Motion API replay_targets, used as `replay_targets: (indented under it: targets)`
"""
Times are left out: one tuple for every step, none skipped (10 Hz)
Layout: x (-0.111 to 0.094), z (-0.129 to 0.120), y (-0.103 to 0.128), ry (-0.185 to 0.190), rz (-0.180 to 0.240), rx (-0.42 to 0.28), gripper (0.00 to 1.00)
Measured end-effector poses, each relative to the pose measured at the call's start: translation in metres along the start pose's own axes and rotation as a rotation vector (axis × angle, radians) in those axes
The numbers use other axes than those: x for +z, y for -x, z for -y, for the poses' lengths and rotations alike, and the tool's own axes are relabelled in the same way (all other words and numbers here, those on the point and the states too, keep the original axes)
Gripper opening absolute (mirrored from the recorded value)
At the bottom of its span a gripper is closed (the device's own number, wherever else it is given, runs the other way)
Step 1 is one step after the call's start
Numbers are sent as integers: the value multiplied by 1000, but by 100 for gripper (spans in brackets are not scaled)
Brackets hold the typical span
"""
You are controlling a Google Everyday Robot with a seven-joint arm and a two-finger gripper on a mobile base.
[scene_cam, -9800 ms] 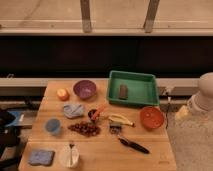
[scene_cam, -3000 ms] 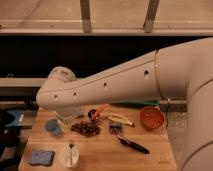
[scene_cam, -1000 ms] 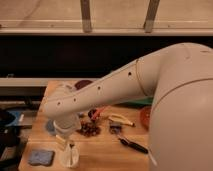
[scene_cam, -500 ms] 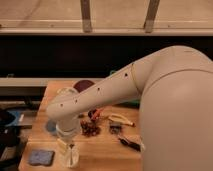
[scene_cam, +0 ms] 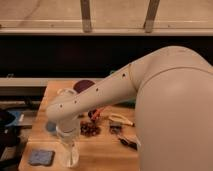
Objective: Place fork in plastic cup
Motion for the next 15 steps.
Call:
replay_targets:
  targets:
    - [0,1,-1,-2,-3,1,21]
    - [0,1,-1,-2,-5,2,12]
    - [0,0,-1,-4,-6,0,4]
    - [-1,0,-1,-6,-4,-1,0]
    - [-3,1,-2,-8,0,0,0]
    - [-6,2,-2,-14,11,-2,0]
    - [-13,5,-2,-22,26,4,0]
    - [-23,7,-4,-29,41,8,0]
    - [-35,9,-5,-41,51,10,0]
    - [-46,12,-7,-54,61,13,0]
    - [-58,18,-10,-71,70,21,0]
    - [-70,23,-12,-89,75,26,0]
    - [-84,28,-12,-111,80,29,0]
    - [-96,34,-13,-131,83,34,0]
    - [-112,43,-13,-160,88,38,0]
